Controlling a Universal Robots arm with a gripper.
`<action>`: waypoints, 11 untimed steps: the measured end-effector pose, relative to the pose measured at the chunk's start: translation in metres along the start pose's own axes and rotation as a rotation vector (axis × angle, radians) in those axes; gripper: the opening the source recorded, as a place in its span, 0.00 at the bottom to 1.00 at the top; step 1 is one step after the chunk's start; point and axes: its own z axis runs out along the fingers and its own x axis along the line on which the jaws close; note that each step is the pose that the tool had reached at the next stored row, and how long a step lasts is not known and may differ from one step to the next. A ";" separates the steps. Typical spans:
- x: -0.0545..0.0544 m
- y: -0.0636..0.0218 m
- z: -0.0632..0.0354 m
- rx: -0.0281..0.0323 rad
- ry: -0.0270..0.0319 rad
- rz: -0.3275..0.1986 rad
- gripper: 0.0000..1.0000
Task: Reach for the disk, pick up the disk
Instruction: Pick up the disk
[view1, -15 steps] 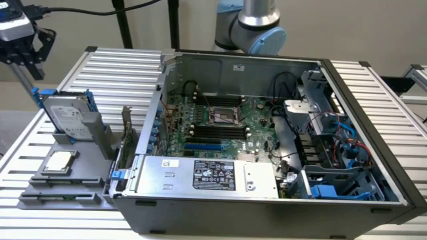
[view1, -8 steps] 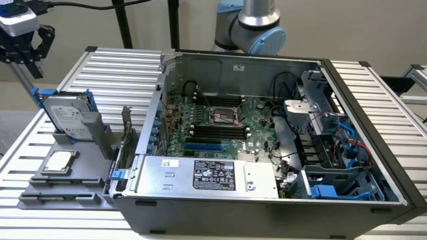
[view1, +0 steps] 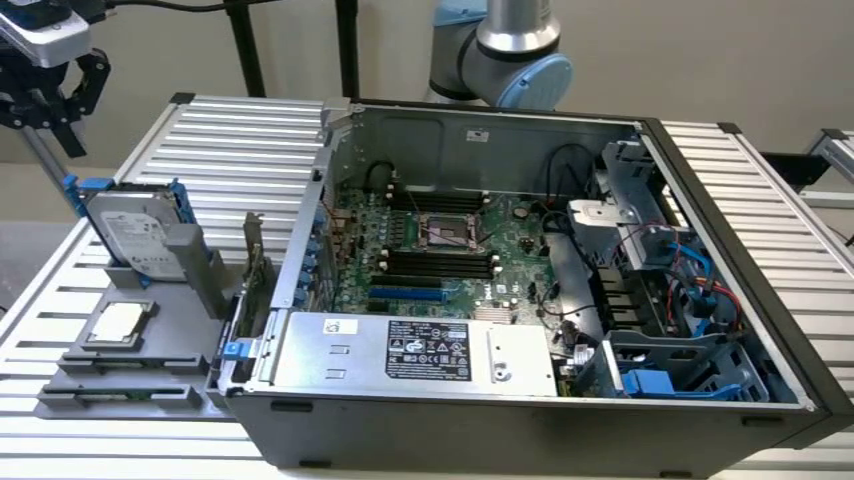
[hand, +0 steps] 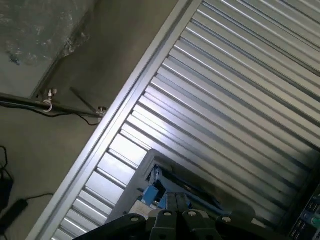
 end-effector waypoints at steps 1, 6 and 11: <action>0.000 0.0000 0.0001 -0.0002 0.0006 -0.018 0.11; 0.000 0.0000 0.0005 -0.0015 0.0038 -0.108 0.11; 0.000 -0.0001 0.0008 -0.0027 0.0071 -0.199 0.11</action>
